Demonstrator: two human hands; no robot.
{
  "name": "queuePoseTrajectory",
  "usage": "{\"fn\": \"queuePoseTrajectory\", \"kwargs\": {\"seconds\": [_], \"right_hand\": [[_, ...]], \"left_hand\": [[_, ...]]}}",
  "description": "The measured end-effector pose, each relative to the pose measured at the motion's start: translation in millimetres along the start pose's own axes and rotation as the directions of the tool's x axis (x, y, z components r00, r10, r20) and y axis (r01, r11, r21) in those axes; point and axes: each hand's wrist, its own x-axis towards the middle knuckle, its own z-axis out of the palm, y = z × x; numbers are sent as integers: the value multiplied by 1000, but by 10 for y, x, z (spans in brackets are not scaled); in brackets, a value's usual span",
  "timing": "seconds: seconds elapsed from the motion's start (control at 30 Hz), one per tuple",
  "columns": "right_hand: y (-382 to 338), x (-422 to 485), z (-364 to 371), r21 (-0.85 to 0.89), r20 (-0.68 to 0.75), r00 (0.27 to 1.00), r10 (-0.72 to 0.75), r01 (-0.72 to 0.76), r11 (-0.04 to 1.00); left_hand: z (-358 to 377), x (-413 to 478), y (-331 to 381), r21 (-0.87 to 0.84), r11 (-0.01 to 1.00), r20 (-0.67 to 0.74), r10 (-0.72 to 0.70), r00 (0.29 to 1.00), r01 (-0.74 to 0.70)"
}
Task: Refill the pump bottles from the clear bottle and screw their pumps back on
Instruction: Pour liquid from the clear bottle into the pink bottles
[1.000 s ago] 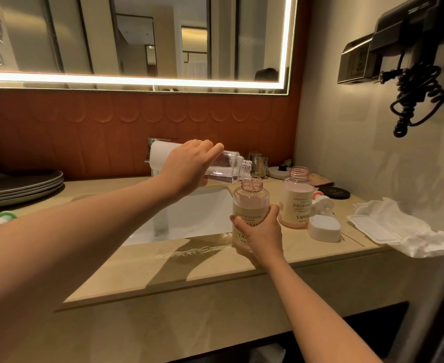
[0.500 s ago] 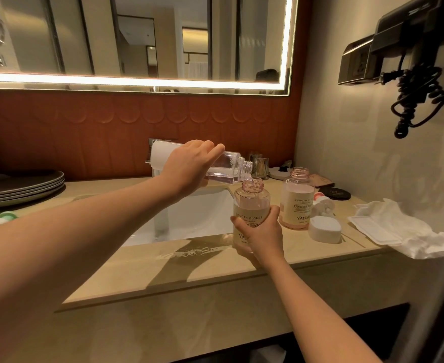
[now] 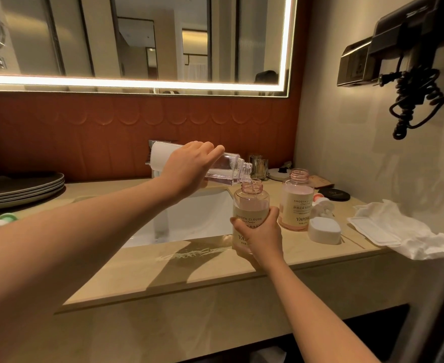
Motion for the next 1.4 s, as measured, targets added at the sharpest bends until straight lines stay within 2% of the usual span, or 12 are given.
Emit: {"fn": "queuePoseTrajectory", "kwargs": {"seconds": [1.4], "right_hand": [[16, 11, 8, -48, 5, 1000, 26, -26, 999]], "left_hand": [[-60, 75, -21, 63, 996, 14, 57, 998, -58]]}}
